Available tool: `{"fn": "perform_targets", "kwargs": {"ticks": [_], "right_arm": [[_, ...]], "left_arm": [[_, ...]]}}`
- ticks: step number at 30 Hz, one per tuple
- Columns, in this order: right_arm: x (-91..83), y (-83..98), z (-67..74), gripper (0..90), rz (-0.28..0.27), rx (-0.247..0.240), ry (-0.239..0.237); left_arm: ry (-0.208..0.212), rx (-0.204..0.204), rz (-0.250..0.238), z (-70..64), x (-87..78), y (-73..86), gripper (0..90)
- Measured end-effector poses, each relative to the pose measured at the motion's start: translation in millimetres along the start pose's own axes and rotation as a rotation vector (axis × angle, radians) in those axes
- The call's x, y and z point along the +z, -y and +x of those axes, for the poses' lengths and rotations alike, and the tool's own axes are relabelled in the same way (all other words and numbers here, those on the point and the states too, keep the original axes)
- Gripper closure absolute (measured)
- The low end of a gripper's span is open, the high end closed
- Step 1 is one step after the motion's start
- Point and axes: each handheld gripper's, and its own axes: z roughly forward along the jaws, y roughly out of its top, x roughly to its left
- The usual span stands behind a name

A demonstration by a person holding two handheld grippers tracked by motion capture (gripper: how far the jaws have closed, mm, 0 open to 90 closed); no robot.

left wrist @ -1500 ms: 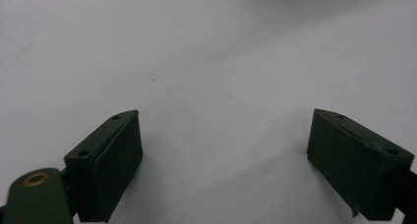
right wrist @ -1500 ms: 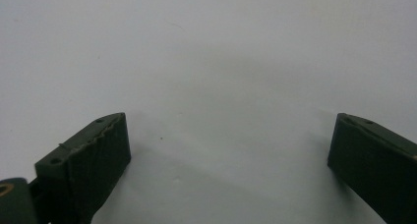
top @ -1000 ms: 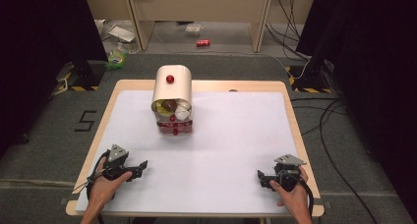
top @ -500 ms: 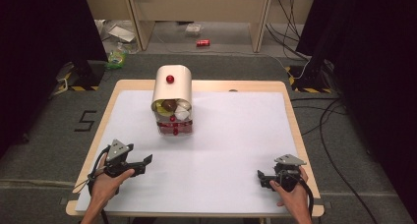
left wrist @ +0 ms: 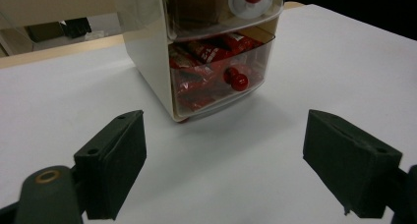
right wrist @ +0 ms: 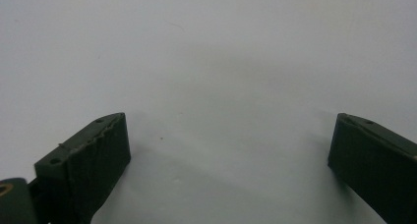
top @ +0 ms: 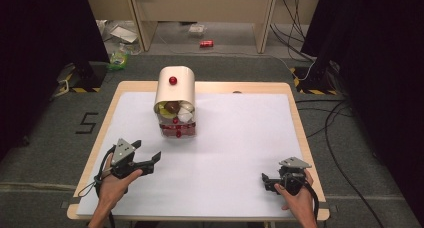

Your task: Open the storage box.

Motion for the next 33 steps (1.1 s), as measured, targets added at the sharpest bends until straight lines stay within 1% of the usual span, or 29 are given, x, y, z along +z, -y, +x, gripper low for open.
{"fn": "perform_targets", "kwargs": {"ticks": [2,4,7,10,12,14,16,22,23,25,27,29,33], "right_arm": [[0.1,0.0,-0.3,2.5,-0.002,-0.005,-0.001],[0.0,0.0,0.0,2.5,0.0,0.0,0.0],[0.1,0.0,-0.3,2.5,-0.001,-0.005,0.0],[0.1,0.0,-0.4,2.5,-0.001,-0.005,-0.001],[0.1,0.0,-0.3,2.5,-0.001,-0.005,0.0],[0.1,-0.1,-0.4,2.4,-0.001,-0.005,-0.001],[0.1,0.0,-0.4,2.3,-0.001,-0.004,-0.002],[0.1,0.0,0.0,2.3,0.0,0.0,-0.002],[0.1,0.0,0.0,2.2,0.0,0.0,-0.002],[0.1,0.0,-0.1,2.2,0.001,0.0,-0.003],[0.1,0.0,0.0,2.2,0.001,0.0,-0.002],[0.1,0.0,0.0,2.1,0.001,0.0,-0.003],[0.1,0.0,0.0,2.1,0.001,0.0,-0.003]], "left_arm": [[0.006,0.002,-0.005,-2.3,0.6,-2.5,16.4],[0.014,0.009,-0.002,-4.6,1.5,-4.9,16.5],[0.025,0.02,0.002,-8.0,2.8,-9.6,16.9],[0.031,0.027,-0.006,-10.3,3.4,-15.2,17.1],[0.032,0.039,-0.006,-11.8,4.1,-19.6,17.2],[0.022,0.041,-0.034,-13.2,3.8,-23.4,17.3],[0.022,0.039,-0.05,-13.8,4.0,-26.0,17.4],[0.011,0.05,-0.108,-16.7,3.5,-31.1,17.7],[0.009,0.055,-0.13,-17.8,3.3,-32.1,17.7],[0.013,0.057,-0.141,-18.6,4.3,-32.8,17.7],[0.012,0.067,-0.149,-19.5,6.4,-33.7,17.6],[0.016,0.08,-0.168,-21.6,8.2,-35.6,17.6],[0.021,0.095,-0.192,-25.2,11.7,-41.0,17.4]]}}
